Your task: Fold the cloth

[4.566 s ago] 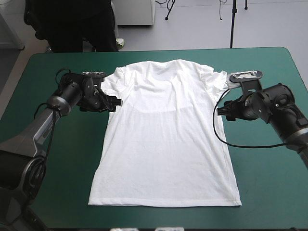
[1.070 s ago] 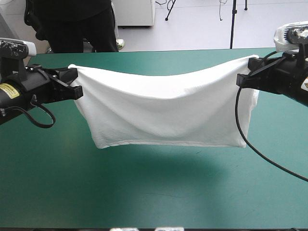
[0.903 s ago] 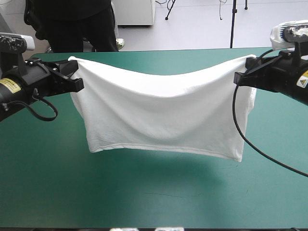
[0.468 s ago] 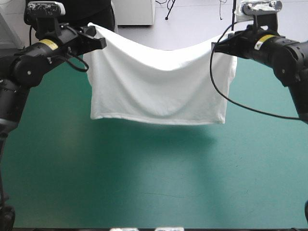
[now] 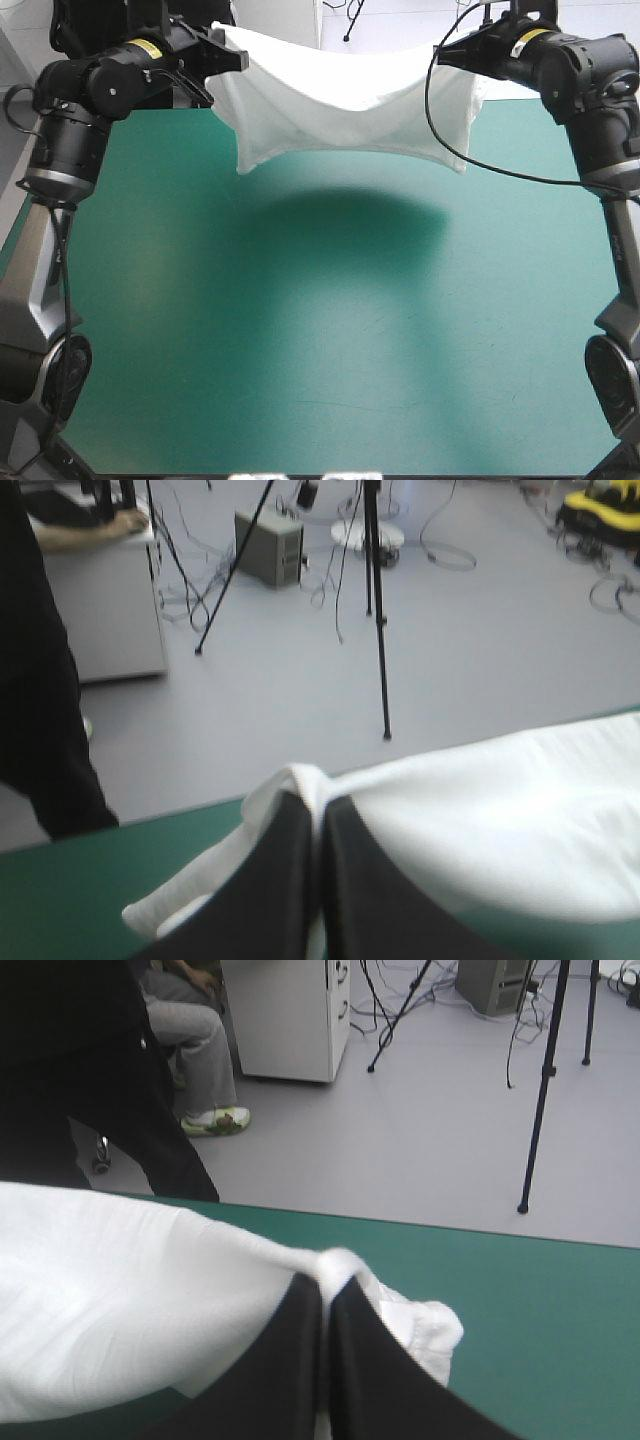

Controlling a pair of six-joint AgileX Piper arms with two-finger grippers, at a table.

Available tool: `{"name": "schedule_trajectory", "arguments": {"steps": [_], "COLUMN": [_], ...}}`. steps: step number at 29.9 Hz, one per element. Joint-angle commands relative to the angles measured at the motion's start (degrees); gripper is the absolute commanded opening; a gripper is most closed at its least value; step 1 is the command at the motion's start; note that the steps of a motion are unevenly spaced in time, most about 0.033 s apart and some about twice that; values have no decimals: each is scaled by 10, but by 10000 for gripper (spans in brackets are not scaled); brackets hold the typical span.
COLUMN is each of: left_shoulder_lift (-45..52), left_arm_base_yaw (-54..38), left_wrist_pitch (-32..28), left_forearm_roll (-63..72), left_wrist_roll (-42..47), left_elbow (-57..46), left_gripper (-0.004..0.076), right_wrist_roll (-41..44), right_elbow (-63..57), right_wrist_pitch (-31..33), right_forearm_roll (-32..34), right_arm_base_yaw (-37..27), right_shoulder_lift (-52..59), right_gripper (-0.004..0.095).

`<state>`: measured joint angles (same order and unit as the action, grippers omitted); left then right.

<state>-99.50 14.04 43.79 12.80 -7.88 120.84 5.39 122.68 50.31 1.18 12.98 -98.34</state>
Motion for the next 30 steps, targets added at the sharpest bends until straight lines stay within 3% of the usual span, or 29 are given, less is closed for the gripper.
{"name": "schedule_trajectory", "arguments": {"steps": [1, 4, 11, 16, 20, 30], "left_shoulder_lift": [-13, -47, -55, -38, -7, 91], "left_arm_base_yaw": [1, 1, 1, 2, 19, 47], "left_wrist_pitch": [51, 111, 177, 229, 240, 232], "left_forearm_roll": [-10, -18, -14, 20, 20, 3], "left_wrist_roll": [1, 12, 21, 23, 23, 27], "left_elbow": [18, 17, -32, -97, -177, -394], "left_gripper": [-9, -9, -9, -9, -9, -9], "right_wrist_roll": [-4, -4, -4, -18, -38, -38], "right_elbow": [12, -16, -159, -236, -289, -458], "right_wrist_pitch": [-24, -10, 20, 63, 89, 128], "right_forearm_roll": [15, 15, 5, -55, -95, -97], "right_arm_base_yaw": [-4, -4, -4, -3, -3, -3], "right_shoulder_lift": [-6, -22, -10, 15, 46, 132], "right_gripper": [-17, -17, -17, -17, -17, -17]}}
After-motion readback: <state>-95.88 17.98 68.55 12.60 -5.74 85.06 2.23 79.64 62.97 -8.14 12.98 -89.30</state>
